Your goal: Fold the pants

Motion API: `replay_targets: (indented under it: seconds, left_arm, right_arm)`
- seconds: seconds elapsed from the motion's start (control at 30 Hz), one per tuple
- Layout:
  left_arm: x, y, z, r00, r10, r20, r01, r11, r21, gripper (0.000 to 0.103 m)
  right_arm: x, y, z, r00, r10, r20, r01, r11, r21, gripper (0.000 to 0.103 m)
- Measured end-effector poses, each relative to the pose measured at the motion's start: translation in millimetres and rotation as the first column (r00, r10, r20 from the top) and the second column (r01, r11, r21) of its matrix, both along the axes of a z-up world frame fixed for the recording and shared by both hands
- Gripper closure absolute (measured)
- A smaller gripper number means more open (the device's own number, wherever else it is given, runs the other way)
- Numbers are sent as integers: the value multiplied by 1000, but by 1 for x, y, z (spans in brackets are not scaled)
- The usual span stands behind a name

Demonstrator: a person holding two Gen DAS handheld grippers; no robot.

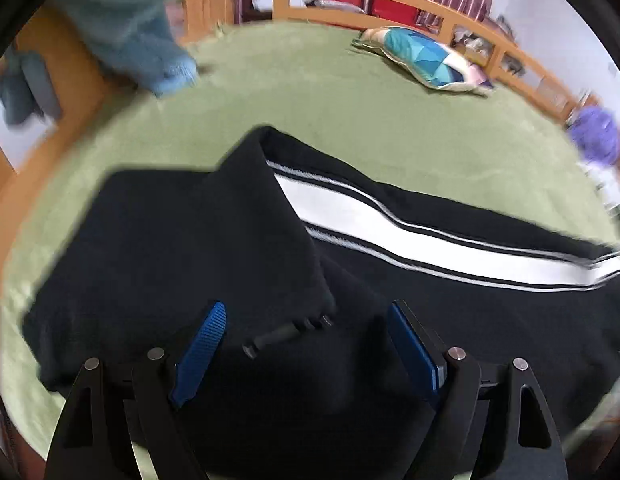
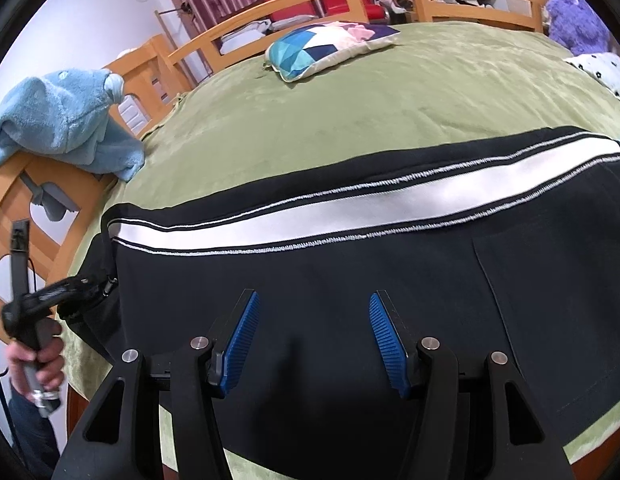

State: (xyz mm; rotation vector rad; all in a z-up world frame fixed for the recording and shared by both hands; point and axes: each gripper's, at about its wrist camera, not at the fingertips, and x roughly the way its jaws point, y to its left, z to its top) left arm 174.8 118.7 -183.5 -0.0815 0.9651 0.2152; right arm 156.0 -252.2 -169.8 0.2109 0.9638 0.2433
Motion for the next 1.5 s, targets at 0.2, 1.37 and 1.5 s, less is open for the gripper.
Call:
replay_targets:
  seconds: [0.2,1.37,1.5]
  left_arm:
    - [13,29,13,996,53,67,-60,992,110,88]
    - [9,-81,61,995,-30,99,47,985,-168,34]
    - [6,-85,61,996,-7,92,20,989,-145,34]
  right_arm:
    - [3,-5,-2,1000,-31,-2,31,999,-19,46]
    - [19,-329,-68,835,-534,-132,532,724,440,49]
    - [50,-335,-26,871,-491,-18,451,785,424,89]
